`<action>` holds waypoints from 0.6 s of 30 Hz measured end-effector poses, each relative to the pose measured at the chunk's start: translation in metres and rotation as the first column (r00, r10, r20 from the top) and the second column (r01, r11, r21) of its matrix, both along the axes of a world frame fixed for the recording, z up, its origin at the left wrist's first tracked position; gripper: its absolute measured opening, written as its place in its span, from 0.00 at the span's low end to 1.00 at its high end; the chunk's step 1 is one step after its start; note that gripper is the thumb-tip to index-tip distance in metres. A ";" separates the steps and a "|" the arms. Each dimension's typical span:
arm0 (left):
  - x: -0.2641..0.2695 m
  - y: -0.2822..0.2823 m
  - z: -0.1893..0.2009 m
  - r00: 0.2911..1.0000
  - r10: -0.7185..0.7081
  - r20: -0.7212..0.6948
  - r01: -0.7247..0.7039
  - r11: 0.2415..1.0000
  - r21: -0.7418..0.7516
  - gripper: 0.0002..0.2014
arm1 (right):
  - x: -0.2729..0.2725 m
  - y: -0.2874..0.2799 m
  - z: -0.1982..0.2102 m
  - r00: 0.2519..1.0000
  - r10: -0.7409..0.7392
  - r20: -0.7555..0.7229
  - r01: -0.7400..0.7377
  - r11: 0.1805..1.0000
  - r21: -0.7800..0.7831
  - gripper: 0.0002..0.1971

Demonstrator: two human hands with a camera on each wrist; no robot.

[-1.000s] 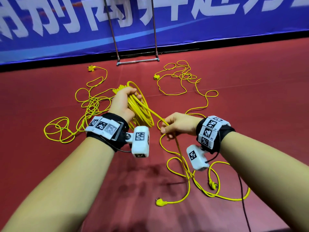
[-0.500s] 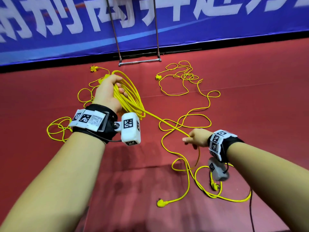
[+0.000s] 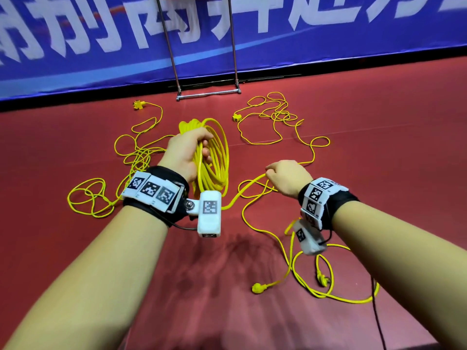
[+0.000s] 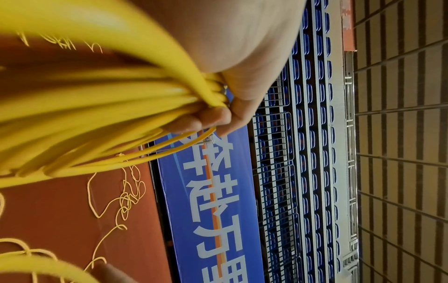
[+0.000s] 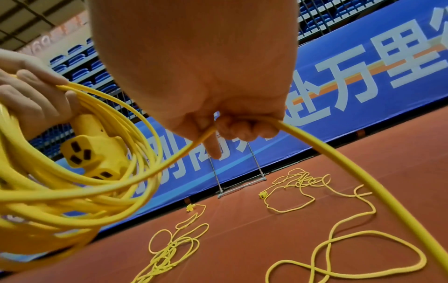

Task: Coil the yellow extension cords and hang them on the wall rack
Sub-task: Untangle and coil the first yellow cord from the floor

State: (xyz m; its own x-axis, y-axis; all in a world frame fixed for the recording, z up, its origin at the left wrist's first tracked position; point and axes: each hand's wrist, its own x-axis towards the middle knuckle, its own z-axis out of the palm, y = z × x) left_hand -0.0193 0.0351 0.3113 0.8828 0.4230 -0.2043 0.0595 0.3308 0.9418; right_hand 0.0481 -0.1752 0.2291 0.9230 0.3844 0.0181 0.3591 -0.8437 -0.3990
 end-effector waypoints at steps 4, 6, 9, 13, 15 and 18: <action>-0.001 -0.009 -0.001 0.997 -0.066 -0.027 0.067 0.998 0.017 0.12 | 0.005 -0.001 0.004 0.975 -0.208 0.079 0.197 0.973 0.123 0.15; -0.002 -0.013 -0.001 0.995 -0.090 -0.033 0.091 0.996 0.020 0.12 | 0.010 -0.005 0.003 0.958 -0.273 0.086 0.256 0.951 0.173 0.13; -0.001 -0.016 -0.002 0.992 -0.120 -0.040 0.121 0.992 0.019 0.10 | 0.013 -0.010 0.002 0.934 -0.349 0.071 0.326 0.918 0.225 0.10; -0.001 -0.023 -0.006 0.984 -0.169 -0.060 0.171 0.985 0.026 0.08 | 0.015 -0.008 0.000 0.920 -0.379 -0.099 0.380 0.802 0.461 0.10; -0.002 -0.029 -0.007 0.981 -0.184 -0.069 0.185 0.983 0.016 0.08 | 0.013 0.000 -0.002 0.890 -0.378 -0.255 0.453 0.667 0.592 0.09; -0.002 -0.037 -0.010 0.980 -0.179 -0.081 0.180 0.984 0.002 0.09 | 0.009 0.011 0.004 0.818 -0.170 -0.549 0.561 0.446 0.698 0.08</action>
